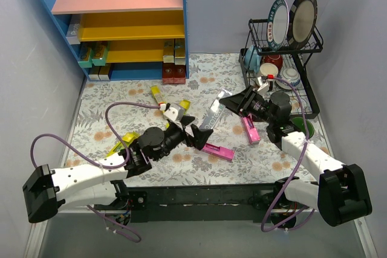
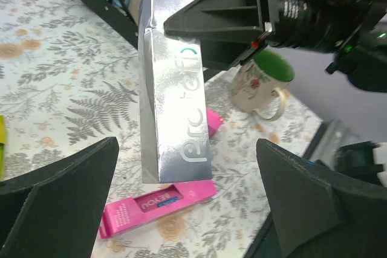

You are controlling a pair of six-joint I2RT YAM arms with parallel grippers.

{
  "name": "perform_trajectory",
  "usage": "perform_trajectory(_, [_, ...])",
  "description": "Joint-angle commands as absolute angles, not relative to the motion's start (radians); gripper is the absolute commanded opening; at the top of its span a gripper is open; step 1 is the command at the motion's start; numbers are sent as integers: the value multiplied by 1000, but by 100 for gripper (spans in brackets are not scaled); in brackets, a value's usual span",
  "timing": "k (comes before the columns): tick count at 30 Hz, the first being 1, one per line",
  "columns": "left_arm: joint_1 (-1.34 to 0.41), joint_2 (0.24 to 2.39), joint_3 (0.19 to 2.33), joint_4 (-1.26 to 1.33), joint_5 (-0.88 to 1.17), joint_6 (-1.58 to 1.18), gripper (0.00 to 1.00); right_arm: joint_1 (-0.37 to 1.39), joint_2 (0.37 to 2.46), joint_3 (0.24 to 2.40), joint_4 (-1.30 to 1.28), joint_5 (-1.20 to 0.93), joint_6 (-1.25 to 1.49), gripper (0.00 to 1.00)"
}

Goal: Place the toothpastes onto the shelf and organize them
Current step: Adjust the toothpaste.

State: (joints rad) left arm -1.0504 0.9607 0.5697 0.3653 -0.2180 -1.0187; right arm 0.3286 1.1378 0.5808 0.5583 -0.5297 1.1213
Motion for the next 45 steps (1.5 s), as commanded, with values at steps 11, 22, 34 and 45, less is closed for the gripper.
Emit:
perform_trajectory(11, [-1195,1146,583,526,-524,-759,91,330,1106,623,574,-506,1149,33])
perform_trajectory(22, [-1195,1236,606,595,-560,-792,65,328,1108,603,620,-518,1166,32])
perform_trajectory(34, [-1195,1201,620,526,-574,-833,36,330,1108,584,646,-520,1164,76])
perform_trajectory(45, [-1088,1089,649,315,-602,-900,29,307,1022,652,330,-454,928,98])
